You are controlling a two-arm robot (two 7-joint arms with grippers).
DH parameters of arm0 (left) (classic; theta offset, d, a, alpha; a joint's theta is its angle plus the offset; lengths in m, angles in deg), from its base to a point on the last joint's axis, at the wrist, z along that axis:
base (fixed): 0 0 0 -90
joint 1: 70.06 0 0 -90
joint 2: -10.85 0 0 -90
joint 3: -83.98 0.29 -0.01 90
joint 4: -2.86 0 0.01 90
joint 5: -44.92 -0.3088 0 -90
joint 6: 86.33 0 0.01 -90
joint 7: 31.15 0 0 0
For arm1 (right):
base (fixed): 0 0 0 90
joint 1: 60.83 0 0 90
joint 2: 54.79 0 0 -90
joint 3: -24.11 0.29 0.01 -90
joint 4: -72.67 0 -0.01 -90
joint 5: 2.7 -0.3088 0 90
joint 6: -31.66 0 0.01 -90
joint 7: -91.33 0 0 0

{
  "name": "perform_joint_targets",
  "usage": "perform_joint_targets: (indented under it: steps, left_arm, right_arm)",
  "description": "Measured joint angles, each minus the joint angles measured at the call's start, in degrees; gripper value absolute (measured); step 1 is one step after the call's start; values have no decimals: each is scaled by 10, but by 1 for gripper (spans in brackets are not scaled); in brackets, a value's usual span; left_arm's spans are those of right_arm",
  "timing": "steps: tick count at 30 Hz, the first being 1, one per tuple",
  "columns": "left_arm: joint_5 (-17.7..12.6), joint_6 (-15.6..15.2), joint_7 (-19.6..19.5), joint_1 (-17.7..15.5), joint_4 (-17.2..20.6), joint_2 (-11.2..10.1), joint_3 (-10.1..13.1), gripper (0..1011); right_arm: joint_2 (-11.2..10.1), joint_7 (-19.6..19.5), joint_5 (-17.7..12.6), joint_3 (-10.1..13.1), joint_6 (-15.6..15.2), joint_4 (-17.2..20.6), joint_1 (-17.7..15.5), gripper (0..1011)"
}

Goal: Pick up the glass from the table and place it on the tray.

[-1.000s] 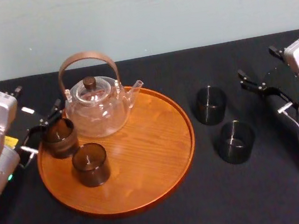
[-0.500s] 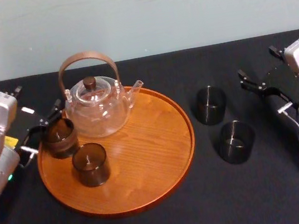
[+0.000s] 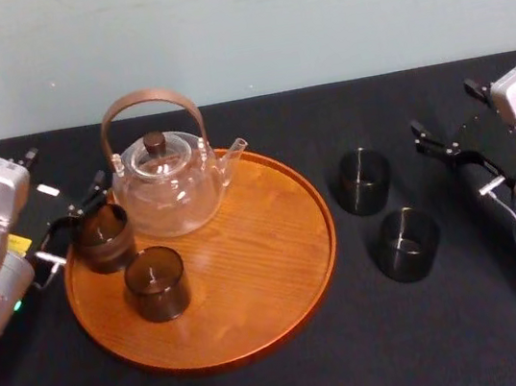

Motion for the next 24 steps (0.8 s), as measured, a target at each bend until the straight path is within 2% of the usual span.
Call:
perform_joint_targets:
  steps: [13, 20, 24]
  left_arm:
    - [0, 0, 0, 0, 0, 0, 0, 1001]
    - [0, 0, 0, 0, 0, 0, 0, 1001]
    - [0, 0, 0, 0, 0, 0, 0, 1001]
  right_arm:
    - [0, 0, 0, 0, 0, 0, 0, 1002]
    - [6, 10, 0, 10, -1, 2, -4, 1002]
    - [7, 27, -13, 21, -11, 11, -9, 1002]
